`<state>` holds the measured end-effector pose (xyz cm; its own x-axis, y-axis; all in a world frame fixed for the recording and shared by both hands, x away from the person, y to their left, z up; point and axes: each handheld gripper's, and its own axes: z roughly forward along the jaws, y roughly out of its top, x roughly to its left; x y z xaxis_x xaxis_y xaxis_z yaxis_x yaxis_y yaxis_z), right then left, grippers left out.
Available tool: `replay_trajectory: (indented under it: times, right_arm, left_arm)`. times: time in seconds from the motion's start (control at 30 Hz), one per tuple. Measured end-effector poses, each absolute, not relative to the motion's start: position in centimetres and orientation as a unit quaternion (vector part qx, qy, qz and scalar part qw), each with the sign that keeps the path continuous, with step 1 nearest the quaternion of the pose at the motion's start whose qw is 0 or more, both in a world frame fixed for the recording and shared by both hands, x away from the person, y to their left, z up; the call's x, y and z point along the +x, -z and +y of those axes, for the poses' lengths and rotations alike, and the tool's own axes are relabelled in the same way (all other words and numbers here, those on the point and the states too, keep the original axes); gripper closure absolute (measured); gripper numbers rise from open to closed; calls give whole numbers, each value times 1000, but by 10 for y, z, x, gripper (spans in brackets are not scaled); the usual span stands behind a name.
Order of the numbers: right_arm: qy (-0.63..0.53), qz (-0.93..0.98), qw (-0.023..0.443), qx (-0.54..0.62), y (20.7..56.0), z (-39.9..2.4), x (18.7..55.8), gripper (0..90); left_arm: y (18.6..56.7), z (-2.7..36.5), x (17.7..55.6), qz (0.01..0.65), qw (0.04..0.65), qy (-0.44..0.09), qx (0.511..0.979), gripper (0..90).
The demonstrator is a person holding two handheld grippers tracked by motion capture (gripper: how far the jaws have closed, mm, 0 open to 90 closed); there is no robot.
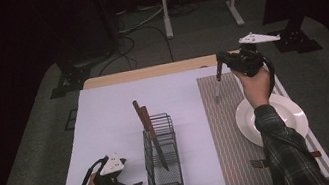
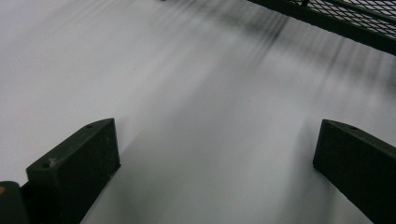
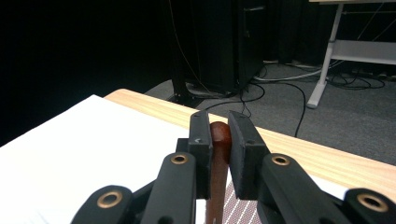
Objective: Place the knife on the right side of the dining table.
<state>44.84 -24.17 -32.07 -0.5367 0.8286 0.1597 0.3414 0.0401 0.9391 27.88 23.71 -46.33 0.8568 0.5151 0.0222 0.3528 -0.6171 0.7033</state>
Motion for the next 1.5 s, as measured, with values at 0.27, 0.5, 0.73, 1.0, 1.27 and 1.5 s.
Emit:
replay_trajectory:
  times: [0.27, 0.5, 0.73, 1.0, 1.27, 1.5]
  right_arm:
    - [-549, 682, 222, 430, 324, -244, 449, 801]
    - [-546, 683, 222, 431, 323, -249, 448, 794]
    - [-545, 681, 225, 435, 323, -256, 446, 756]
    - [-542, 675, 226, 446, 325, -265, 446, 731]
    - [-545, 669, 222, 454, 327, -271, 446, 742]
    - [-550, 666, 217, 455, 329, -279, 442, 741]
  left_arm:
    - [463, 237, 279, 243, 364, -112, 892, 0]
    - [463, 237, 279, 243, 364, -112, 892, 0]
    - [463, 237, 279, 243, 364, -111, 892, 0]
    - [463, 237, 279, 243, 364, -111, 892, 0]
    - [463, 237, 279, 243, 364, -111, 892, 0]
    - [463, 237, 279, 243, 364, -111, 892, 0]
